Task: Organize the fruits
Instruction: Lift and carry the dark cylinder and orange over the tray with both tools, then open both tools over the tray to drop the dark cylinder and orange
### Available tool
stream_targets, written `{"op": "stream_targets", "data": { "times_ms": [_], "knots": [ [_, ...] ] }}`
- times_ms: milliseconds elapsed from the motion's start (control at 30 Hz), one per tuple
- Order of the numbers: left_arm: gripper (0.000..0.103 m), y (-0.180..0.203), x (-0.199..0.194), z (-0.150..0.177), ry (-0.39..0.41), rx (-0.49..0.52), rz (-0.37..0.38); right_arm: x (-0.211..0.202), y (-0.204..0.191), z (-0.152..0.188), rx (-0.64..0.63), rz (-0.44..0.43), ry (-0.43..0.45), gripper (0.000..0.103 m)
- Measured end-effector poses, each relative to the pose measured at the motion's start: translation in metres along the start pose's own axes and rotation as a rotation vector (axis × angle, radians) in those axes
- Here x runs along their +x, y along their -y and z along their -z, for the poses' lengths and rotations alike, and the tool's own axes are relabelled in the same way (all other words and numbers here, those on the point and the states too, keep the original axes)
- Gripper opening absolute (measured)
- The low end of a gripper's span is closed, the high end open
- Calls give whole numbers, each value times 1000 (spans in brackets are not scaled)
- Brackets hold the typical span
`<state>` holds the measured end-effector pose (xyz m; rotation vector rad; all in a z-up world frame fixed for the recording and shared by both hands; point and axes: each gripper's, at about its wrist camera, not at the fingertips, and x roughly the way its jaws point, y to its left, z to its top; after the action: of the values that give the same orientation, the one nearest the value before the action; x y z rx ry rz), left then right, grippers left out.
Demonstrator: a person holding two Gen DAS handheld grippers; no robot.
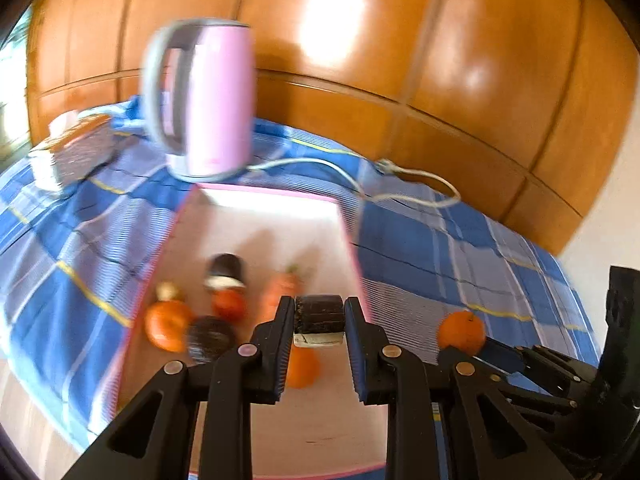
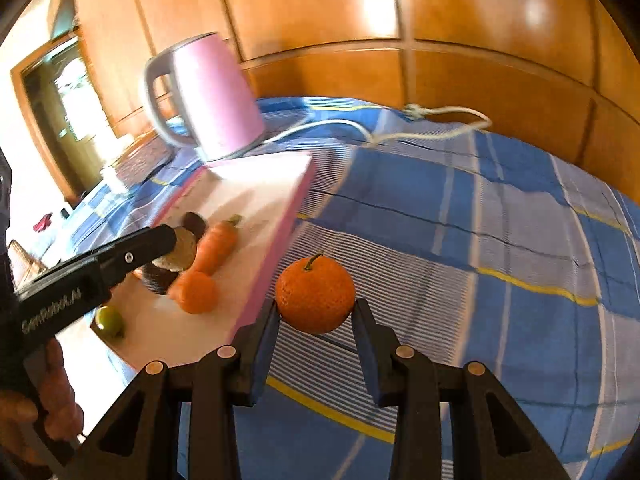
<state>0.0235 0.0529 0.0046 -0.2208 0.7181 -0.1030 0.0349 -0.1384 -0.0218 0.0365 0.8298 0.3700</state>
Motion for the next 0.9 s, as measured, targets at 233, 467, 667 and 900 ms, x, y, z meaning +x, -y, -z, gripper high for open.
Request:
{"op": "stream_targets", "data": {
  "times_ms": [233,467,667,900],
  "knots": [
    [25,-40,-11,-1,16,-64,-37,20,-38,-24,-79,-75,-9,38],
    [25,-41,-5,2,-5,-66,3,41,-54,-47,-94,-78,-21,38],
    [25,-37,7,9,-41,-62,15,62,-61,-60,-101,-68,-54,38],
    [25,-32,18,14,-71,-43,16,65,-54,-51,-60,-69,-69,39]
  ]
}}
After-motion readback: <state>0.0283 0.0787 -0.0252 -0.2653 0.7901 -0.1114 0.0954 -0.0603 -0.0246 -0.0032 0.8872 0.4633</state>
